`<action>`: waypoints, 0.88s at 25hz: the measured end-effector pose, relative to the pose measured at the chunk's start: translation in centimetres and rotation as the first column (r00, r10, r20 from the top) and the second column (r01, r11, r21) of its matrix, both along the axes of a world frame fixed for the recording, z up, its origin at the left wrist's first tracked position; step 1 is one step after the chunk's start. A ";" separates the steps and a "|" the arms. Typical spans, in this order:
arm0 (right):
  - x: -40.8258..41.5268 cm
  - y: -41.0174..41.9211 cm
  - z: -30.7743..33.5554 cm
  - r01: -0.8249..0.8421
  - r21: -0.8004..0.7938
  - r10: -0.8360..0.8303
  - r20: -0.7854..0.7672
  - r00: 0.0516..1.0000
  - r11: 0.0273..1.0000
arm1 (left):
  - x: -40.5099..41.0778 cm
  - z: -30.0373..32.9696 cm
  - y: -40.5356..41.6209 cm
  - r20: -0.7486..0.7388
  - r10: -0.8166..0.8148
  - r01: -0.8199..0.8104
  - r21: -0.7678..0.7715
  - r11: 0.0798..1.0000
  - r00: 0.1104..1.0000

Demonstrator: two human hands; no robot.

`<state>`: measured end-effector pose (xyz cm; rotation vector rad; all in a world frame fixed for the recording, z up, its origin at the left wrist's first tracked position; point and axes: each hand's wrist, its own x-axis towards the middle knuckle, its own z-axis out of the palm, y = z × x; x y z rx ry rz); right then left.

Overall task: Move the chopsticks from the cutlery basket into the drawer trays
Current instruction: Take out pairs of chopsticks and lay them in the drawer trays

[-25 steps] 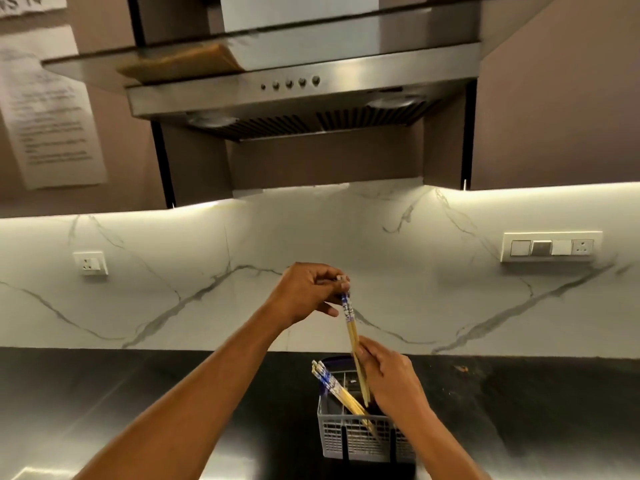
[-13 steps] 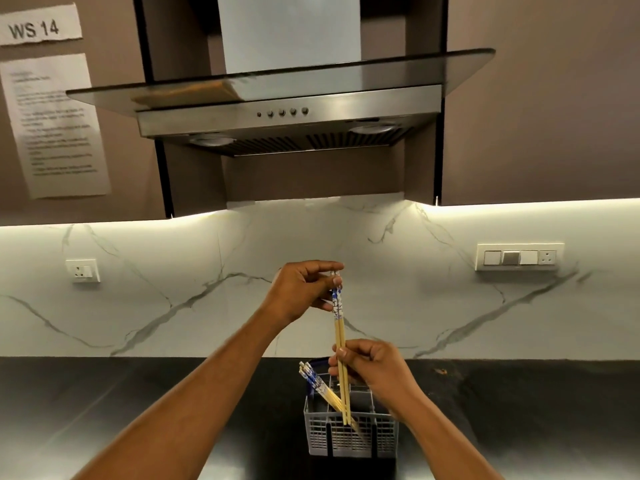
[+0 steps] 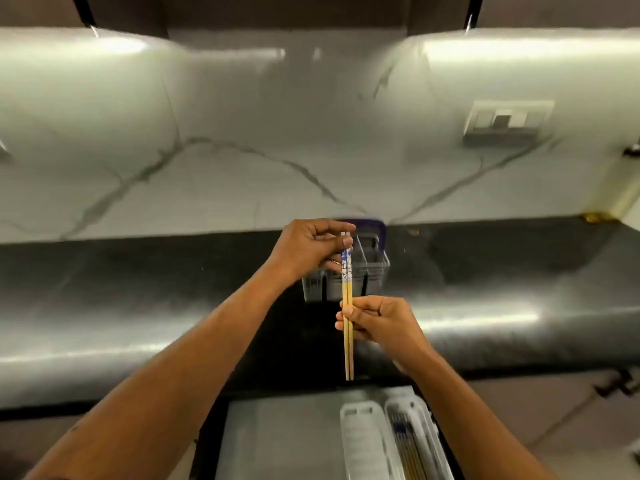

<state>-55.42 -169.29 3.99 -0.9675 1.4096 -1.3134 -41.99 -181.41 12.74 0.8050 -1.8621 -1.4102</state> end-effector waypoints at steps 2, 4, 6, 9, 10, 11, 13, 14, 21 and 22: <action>1.2 2.9 -4.6 0.006 0.108 -0.011 0.041 0.999 0.994 | 0.6 -5.7 1.5 -0.015 -0.050 0.052 0.154 0.987 0.999; 2.3 5.8 -8.9 0.010 0.221 -0.020 0.042 0.999 0.975 | 1.0 -11.6 3.4 -0.032 -0.089 0.095 0.312 0.945 0.995; 2.7 8.0 -12.3 0.036 0.321 -0.056 0.051 0.997 0.946 | 1.2 -16.6 5.0 0.002 -0.099 0.090 0.393 0.915 0.995; 2.2 10.0 -16.5 0.073 0.424 -0.140 0.128 0.982 0.903 | 2.0 -21.8 6.9 0.086 -0.024 -0.016 0.432 0.902 0.996; 2.1 10.4 -17.7 0.087 0.453 -0.160 0.126 0.979 0.887 | 2.5 -23.2 7.5 0.078 0.024 -0.058 0.471 0.880 0.997; 2.1 10.8 -18.9 0.096 0.480 -0.176 0.124 0.977 0.872 | 3.1 -24.4 8.1 0.074 0.065 -0.094 0.516 0.851 0.995; 2.3 11.1 -21.3 0.126 0.536 -0.202 0.086 0.976 0.835 | 4.2 -26.9 9.2 0.102 0.126 -0.162 0.591 0.790 0.987; 2.5 11.0 -22.4 0.141 0.562 -0.214 0.065 0.975 0.815 | 4.6 -27.8 9.7 0.127 0.147 -0.194 0.618 0.762 0.981; 3.8 8.5 -28.8 0.214 0.740 -0.193 -0.116 0.974 0.638 | 5.1 -30.8 10.6 0.245 0.170 -0.295 0.691 0.660 0.954; 3.8 8.2 -29.2 0.197 0.752 -0.075 -0.193 0.978 0.629 | 5.0 -31.0 10.8 0.259 0.167 -0.304 0.699 0.647 0.951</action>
